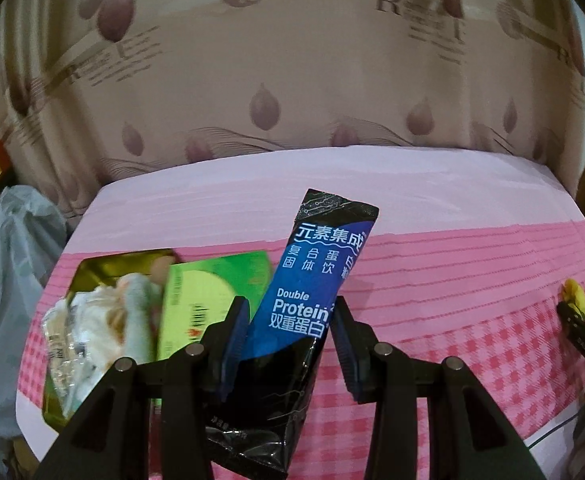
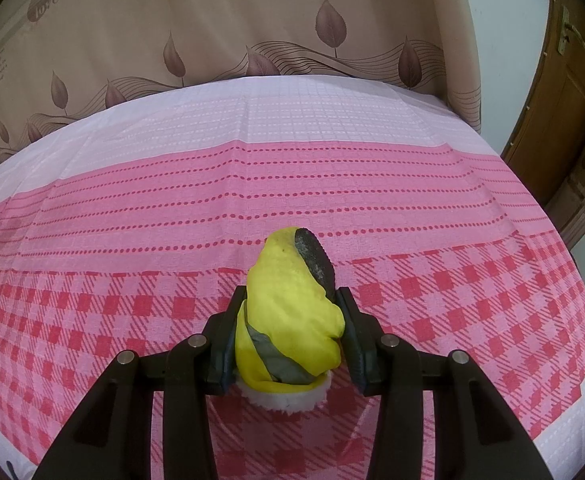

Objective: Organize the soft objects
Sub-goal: 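Carry the protein packet into the gold tin and open the left tool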

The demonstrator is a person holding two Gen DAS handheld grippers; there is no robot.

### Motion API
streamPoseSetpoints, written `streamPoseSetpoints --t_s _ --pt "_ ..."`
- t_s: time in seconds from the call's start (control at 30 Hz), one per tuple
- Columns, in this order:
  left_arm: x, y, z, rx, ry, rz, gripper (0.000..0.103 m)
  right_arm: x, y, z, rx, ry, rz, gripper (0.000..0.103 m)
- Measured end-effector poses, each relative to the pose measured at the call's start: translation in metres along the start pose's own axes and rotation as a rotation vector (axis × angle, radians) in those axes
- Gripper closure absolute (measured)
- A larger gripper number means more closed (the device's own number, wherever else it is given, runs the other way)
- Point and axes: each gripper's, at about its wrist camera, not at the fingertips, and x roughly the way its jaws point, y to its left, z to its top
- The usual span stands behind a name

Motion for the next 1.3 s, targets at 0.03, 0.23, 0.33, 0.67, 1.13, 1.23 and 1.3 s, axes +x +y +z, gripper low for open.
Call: streamPoseSetpoints --t_s 0.03,0.23,0.33,0.67,1.13,1.23,1.3 --pt "-0.001 0.006 0.0 -0.009 -0.002 0.006 0.061 0.0 0.0 0.0 -0.001 0.0 -0.001 0.062" --pt "-0.005 0.043 -0.001 -0.054 -0.006 0.049 0.061 0.0 -0.001 0.0 -0.001 0.0 -0.002 0.062" --pt "-0.007 0.062 -0.002 -0.079 -0.003 0.075 0.061 0.0 0.001 0.0 -0.001 0.0 -0.002 0.062" --pt "-0.004 0.128 -0.011 -0.144 0.019 0.174 0.061 0.0 0.0 0.0 -0.001 0.001 -0.004 0.062" --pt "0.01 0.212 -0.031 -0.267 0.072 0.254 0.061 -0.001 0.0 0.0 -0.005 0.001 -0.007 0.062" --pt "0.02 0.22 -0.037 -0.279 0.096 0.24 0.061 -0.001 -0.001 0.001 -0.008 0.001 -0.008 0.062" --pt "0.025 0.221 -0.042 -0.283 0.108 0.231 0.061 -0.001 -0.002 0.001 -0.008 0.001 -0.008 0.062"
